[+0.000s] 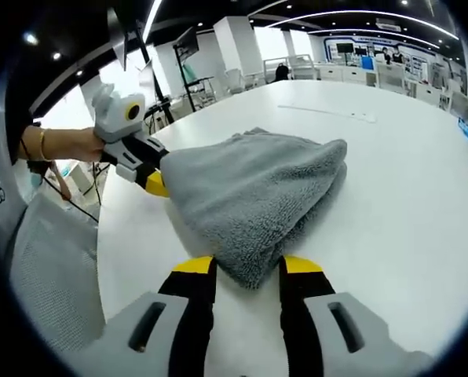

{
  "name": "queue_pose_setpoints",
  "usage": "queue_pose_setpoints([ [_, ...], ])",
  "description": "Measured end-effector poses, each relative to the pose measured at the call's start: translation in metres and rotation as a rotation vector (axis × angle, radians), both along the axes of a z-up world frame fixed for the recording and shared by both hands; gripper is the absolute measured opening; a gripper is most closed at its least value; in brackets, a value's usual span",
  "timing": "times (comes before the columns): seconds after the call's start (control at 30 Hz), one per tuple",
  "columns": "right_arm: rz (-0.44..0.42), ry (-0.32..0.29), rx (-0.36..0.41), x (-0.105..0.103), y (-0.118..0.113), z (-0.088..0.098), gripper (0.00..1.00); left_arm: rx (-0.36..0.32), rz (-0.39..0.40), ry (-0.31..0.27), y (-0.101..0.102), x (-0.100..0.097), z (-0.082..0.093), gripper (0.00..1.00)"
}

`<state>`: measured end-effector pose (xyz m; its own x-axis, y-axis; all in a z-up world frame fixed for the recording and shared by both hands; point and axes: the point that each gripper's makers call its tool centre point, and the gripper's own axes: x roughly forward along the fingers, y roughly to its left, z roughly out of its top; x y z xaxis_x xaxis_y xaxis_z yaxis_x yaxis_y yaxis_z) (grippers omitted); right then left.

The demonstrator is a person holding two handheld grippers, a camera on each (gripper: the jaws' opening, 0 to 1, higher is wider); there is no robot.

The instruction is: Fold the towel on the table until its edges align and the towel forms a compact rectangular stack.

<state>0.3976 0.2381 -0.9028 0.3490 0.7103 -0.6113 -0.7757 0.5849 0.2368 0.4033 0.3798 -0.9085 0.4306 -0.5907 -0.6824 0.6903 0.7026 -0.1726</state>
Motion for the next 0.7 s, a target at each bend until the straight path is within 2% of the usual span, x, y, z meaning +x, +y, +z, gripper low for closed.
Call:
queue_pose_setpoints([
  [0.4, -0.051, -0.034, -0.007, 0.026, 0.0, 0.0, 0.3, -0.022, 0.072, -0.028, 0.001, 0.023, 0.001, 0.23],
  [0.7, -0.057, -0.033, -0.002, 0.029, 0.002, 0.0, 0.3, -0.012, 0.085, -0.046, 0.003, 0.028, 0.0, 0.23],
])
